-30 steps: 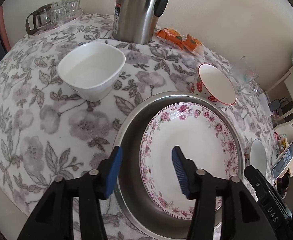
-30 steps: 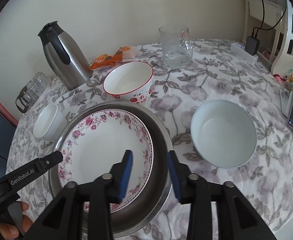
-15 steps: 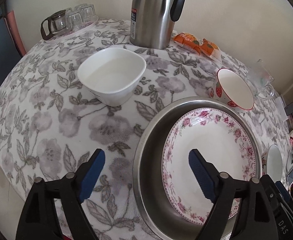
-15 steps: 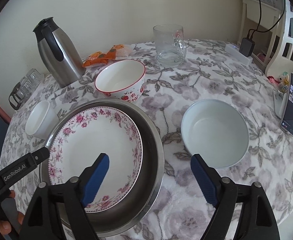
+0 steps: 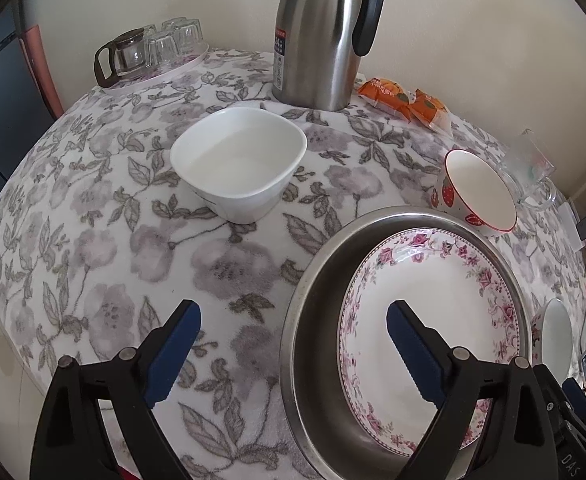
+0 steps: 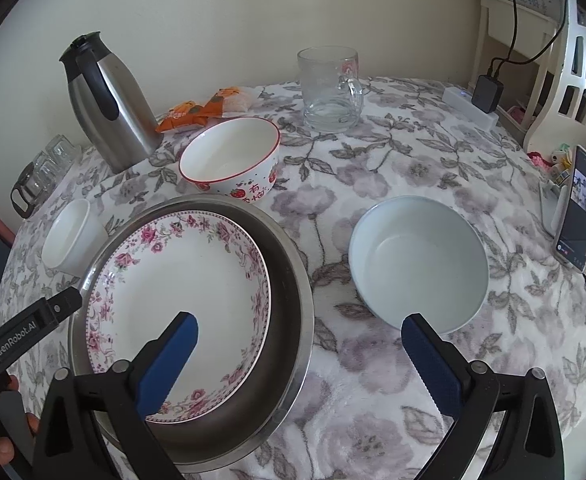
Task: Organize plates and bowls
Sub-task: 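Move both grippers toward the red-rimmed strawberry-print bowl, then close both grippers on the red-rimmed bowl's rim and lift it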
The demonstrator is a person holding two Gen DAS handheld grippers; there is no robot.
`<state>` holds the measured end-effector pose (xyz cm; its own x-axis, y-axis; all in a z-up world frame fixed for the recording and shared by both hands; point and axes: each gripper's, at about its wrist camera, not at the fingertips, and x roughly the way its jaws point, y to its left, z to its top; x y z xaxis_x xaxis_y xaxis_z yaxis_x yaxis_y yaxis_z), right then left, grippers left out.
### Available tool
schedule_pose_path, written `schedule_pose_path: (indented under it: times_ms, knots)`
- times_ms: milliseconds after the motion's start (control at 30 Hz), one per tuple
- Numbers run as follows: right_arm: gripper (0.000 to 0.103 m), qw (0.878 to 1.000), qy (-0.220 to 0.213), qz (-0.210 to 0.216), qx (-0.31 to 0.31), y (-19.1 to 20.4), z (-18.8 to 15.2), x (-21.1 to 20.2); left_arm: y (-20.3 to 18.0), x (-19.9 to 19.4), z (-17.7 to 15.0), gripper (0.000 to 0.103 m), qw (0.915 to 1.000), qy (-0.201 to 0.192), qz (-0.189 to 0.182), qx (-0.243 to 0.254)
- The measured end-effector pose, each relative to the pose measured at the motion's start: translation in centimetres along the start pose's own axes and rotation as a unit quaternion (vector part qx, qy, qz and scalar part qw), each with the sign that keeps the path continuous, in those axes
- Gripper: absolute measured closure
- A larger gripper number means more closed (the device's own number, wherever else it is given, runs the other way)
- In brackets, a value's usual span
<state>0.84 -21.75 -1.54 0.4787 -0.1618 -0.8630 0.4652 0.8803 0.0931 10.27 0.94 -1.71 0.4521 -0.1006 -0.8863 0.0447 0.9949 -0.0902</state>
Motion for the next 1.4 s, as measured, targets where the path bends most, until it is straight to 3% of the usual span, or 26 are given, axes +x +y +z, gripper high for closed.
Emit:
schedule_pose_path:
  times_ms: [367, 600, 700, 933, 1167, 1400]
  knots:
    - [0.000, 1.000, -0.023, 0.002, -0.007, 0.2, 0.1, -0.3, 0.4, -0.6, 0.3, 0.008, 0.9993, -0.038, 0.005, -0.004]
    - [0.000, 0.998, -0.055, 0.005, -0.023, 0.7, 0.5, -0.6, -0.2, -1.5, 0.9, 0.008, 0.9960, -0.088, -0.004, 0.011]
    - [0.000, 0.998, -0.055, 0.024, -0.016, 0.7, 0.9, -0.4, -0.7, -1.8, 1.3, 0.008, 0.9942, -0.106, -0.006, 0.019]
    - [0.000, 0.996, -0.082, 0.020, -0.020, 0.7, 1.7, -0.7, -1.8, -1.6, 2.7, 0.008, 0.9921, -0.108, -0.060, 0.023]
    - [0.000, 0.995, -0.097, 0.033, 0.006, -0.2, 3.3, -0.3, -2.8, -1.6, 4.3, 0.008, 0.9890, -0.128, -0.070, 0.026]
    - [0.000, 0.995, -0.096, 0.034, 0.016, -0.4, 5.1, 1.0, -4.1, -0.3, 6.0, 0.008, 0.9896, -0.102, -0.092, 0.042]
